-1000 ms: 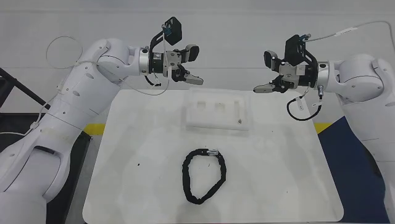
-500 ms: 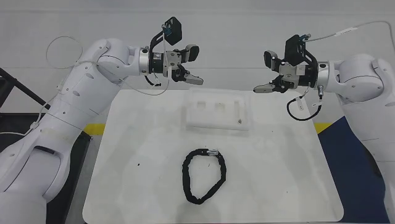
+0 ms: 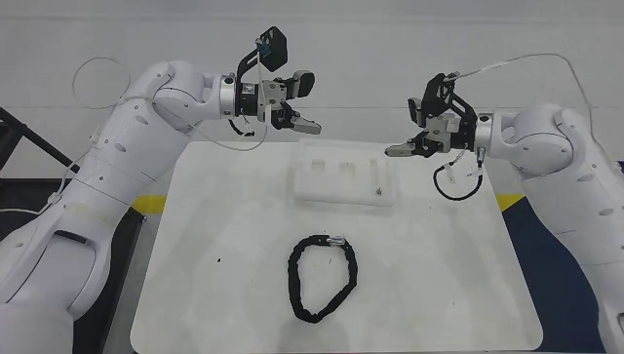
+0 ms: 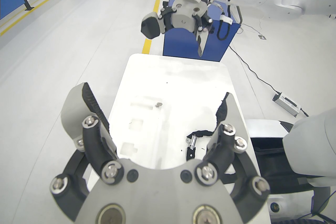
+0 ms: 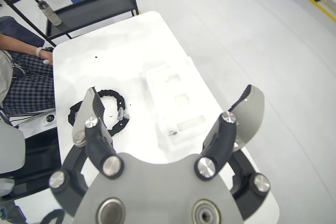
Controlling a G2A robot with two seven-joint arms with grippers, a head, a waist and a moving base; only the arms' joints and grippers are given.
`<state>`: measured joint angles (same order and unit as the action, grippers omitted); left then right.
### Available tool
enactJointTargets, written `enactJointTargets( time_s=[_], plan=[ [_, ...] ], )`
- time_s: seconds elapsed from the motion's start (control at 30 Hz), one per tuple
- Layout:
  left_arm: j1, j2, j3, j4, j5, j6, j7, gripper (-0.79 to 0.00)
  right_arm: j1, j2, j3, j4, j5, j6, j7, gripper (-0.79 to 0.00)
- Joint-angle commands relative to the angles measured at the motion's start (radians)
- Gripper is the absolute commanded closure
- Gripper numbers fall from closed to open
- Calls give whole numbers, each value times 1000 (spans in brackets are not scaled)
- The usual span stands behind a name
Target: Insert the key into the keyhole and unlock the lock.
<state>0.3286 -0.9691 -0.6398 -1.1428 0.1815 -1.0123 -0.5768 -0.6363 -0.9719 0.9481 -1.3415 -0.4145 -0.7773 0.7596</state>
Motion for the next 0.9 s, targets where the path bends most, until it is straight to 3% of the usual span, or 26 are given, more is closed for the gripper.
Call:
enactJointTargets(
  time_s=[0.0,0.43,0.7,0.87],
  plan=[
    [0,0,0,0,0,0,0,-785,-5,-9,-30,-3,-18,56,-7,-785],
    [0,0,0,0,0,0,0,-785,-37,-74,-195,35,-66,432,7,-785],
    [0,0,0,0,0,0,0,-785,-19,-138,-262,204,145,567,82,-785],
    [0,0,0,0,0,0,0,-785,32,-192,-322,332,188,641,99,-785]
  ],
)
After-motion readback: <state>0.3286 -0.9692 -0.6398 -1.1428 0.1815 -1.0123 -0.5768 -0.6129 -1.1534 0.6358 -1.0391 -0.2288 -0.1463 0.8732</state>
